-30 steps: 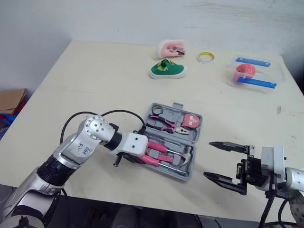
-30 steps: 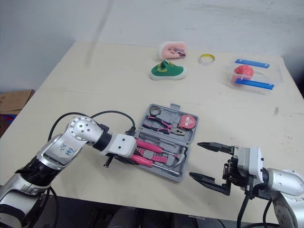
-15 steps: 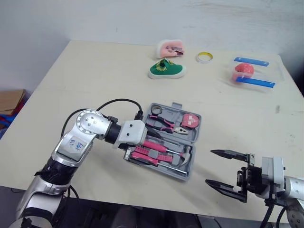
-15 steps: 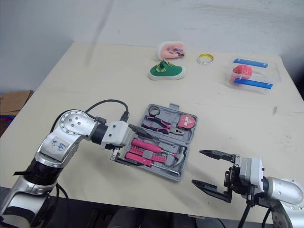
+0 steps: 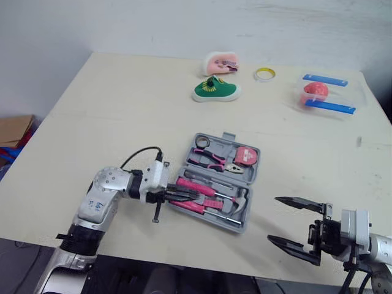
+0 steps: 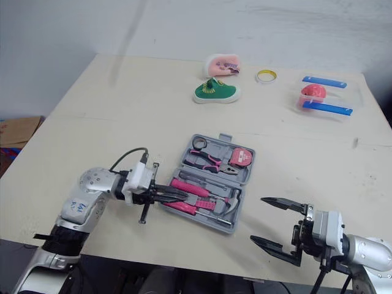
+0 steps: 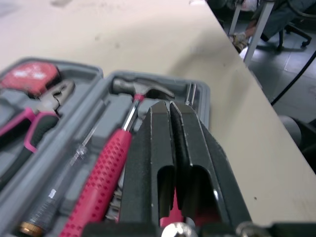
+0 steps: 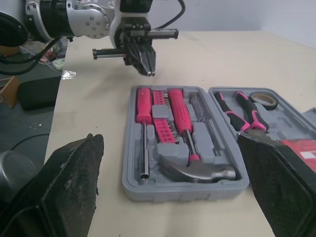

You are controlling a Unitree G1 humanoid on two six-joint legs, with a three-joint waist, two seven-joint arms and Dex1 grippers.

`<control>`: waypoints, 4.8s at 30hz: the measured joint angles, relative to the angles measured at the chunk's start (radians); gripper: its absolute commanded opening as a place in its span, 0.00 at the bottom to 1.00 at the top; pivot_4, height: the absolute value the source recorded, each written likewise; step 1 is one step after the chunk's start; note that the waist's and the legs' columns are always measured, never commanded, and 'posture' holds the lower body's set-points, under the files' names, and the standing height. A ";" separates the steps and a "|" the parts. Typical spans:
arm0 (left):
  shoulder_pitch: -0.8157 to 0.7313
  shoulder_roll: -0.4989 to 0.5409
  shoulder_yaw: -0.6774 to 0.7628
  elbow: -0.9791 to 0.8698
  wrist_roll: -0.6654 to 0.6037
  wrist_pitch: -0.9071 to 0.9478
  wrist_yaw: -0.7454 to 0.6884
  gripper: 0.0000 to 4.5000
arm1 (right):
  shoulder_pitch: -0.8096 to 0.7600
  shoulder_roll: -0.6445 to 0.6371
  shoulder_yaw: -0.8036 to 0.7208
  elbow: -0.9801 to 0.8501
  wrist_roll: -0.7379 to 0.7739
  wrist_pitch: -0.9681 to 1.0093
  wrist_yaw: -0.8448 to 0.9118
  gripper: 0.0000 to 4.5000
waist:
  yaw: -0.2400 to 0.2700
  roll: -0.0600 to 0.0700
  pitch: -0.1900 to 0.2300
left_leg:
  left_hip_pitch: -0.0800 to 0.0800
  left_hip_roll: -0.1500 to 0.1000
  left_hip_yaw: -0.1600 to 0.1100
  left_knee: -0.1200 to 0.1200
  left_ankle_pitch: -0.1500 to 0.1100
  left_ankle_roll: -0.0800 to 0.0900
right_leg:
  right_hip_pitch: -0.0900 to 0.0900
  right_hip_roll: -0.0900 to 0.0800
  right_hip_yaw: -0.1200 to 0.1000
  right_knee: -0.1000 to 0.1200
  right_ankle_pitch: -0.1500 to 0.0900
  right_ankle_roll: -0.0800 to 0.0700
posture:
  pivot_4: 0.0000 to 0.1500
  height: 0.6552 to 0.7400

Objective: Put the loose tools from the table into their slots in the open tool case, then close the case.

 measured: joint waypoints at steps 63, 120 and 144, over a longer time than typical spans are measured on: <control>-0.185 -0.087 0.048 0.392 0.212 0.058 0.396 0.00 | -0.346 -0.047 0.253 0.229 -0.390 0.251 -0.390 0.01 | -0.002 -0.004 -0.007 | -0.001 0.000 0.000 0.001 0.001 -0.002 | -0.003 0.000 0.000 0.002 0.000 0.000 | 1.00 1.00; -0.182 0.087 0.224 -0.276 -0.135 1.170 0.761 1.00 | -0.840 -0.112 0.040 0.064 0.488 1.726 -1.037 0.99 | -0.021 -0.002 -0.005 | -0.026 0.000 -0.002 0.002 0.001 -0.001 | -0.024 0.000 -0.001 0.004 0.000 0.001 | 1.00 1.00; -0.289 -0.028 0.051 -0.197 -0.051 1.207 0.897 0.94 | -0.871 -0.091 0.215 0.174 1.103 1.553 -1.910 1.00 | -0.020 -0.002 -0.005 | -0.034 -0.001 0.000 0.007 0.004 0.000 | -0.036 -0.001 0.001 0.013 0.002 0.003 | 1.00 1.00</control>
